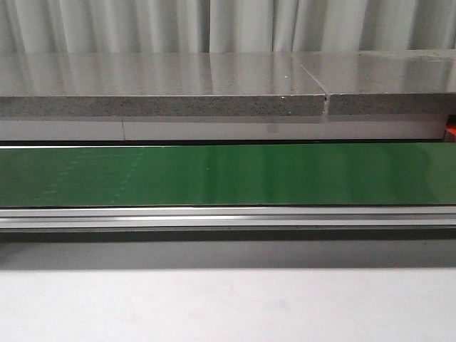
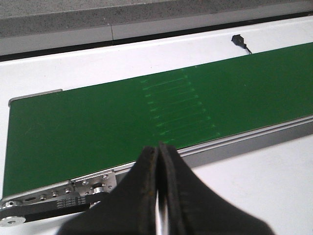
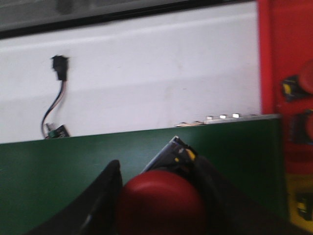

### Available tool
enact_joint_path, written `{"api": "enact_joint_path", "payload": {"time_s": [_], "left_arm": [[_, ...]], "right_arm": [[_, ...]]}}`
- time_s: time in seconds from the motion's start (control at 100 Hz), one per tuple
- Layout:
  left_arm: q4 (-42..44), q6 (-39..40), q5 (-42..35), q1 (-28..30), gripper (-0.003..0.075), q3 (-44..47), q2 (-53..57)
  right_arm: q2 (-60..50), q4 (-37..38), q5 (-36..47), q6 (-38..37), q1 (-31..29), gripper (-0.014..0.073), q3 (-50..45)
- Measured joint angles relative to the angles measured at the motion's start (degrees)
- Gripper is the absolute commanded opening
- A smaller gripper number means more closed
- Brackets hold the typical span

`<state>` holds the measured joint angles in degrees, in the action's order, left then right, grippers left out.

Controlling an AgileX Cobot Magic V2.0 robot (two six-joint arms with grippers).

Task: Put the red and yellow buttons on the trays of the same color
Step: 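Carry the red button with the right gripper into the red tray and release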

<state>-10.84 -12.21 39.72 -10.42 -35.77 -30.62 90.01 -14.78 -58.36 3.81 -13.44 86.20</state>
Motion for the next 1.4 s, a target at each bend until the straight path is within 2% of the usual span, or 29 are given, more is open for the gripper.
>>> {"api": "enact_joint_path", "payload": {"time_s": [0.23, 0.41, 1.05, 1.4], "left_arm": [[0.0, 0.0, 0.0, 0.0, -0.0021, 0.0, 0.0], [0.0, 0.0, 0.0, 0.0, -0.0021, 0.0, 0.0], [0.0, 0.0, 0.0, 0.0, -0.0021, 0.0, 0.0], [0.0, 0.0, 0.0, 0.0, -0.0021, 0.0, 0.0]], "right_arm": [[0.0, 8.6, 0.0, -8.2, -8.5, 0.012, 0.0], [0.8, 10.7, 0.9, -10.2, -12.5, 0.012, 0.0], [14.9, 10.8, 10.7, -12.9, -17.0, 0.012, 0.0], [21.5, 7.1, 17.3, -13.1, -17.0, 0.012, 0.0]]}}
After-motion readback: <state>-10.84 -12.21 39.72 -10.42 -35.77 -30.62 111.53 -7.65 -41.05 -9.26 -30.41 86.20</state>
